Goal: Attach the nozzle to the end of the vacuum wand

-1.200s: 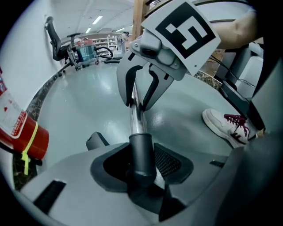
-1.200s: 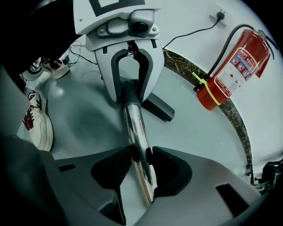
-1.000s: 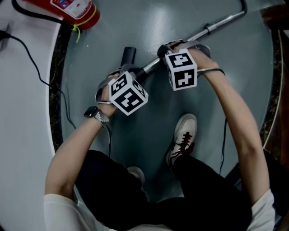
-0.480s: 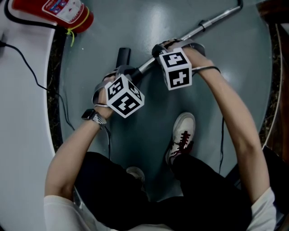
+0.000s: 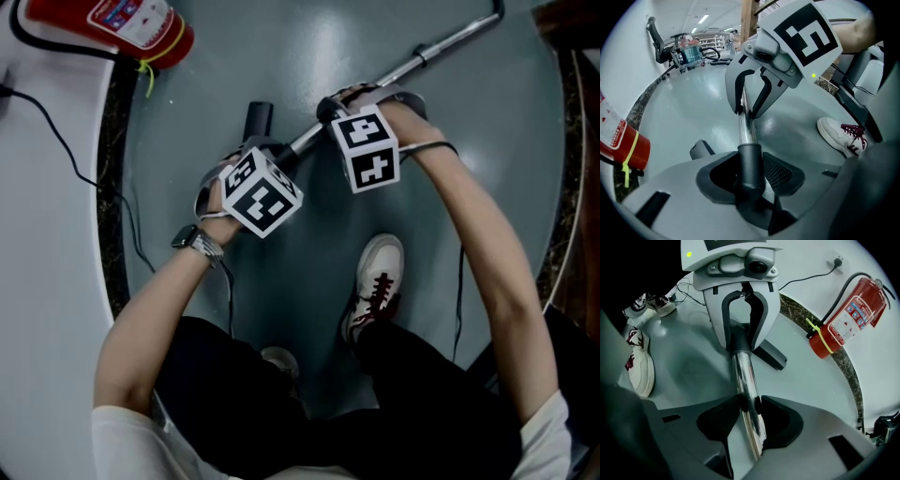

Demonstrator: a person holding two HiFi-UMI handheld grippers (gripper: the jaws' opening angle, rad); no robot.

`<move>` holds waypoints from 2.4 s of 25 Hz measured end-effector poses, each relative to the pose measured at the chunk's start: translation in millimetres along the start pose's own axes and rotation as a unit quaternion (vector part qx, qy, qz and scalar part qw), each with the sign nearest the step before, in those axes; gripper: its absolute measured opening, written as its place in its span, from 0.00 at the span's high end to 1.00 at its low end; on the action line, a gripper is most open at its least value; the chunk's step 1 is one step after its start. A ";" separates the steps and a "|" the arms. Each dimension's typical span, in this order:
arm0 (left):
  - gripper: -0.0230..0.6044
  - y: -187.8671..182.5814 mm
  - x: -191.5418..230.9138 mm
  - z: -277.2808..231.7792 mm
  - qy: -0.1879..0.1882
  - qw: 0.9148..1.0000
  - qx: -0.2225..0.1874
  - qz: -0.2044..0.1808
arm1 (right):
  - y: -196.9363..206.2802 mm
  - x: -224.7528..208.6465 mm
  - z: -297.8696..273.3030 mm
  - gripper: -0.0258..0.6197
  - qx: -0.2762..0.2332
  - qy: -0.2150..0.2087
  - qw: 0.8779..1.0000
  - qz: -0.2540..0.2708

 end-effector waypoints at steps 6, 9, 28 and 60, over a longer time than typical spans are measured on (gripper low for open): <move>0.68 -3.1 -1.4 -5.8 0.000 1.000 0.015 -0.009 | 2.2 1.6 -1.6 0.72 0.003 0.000 1.000 0.010; 0.67 -3.9 -3.0 -9.3 0.005 0.999 0.030 -0.012 | 1.5 3.8 -1.2 0.72 0.002 0.000 1.000 0.013; 0.69 -8.8 4.3 -9.2 -0.067 0.997 0.010 -0.044 | -3.4 -3.1 2.4 0.73 -0.010 0.029 1.000 -0.005; 0.94 -42.1 13.7 44.2 -0.100 0.978 -0.034 -0.179 | 42.3 18.8 52.4 0.80 -0.060 0.130 0.976 -0.165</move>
Point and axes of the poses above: the fingertips, and each gripper's own axes: z backward along the fingers, x to its left, y out of its underside, the point moved 7 cm from there along z, backward along the fingers, and after that the axes turned 1 degree about x, right-handed, at the moved point
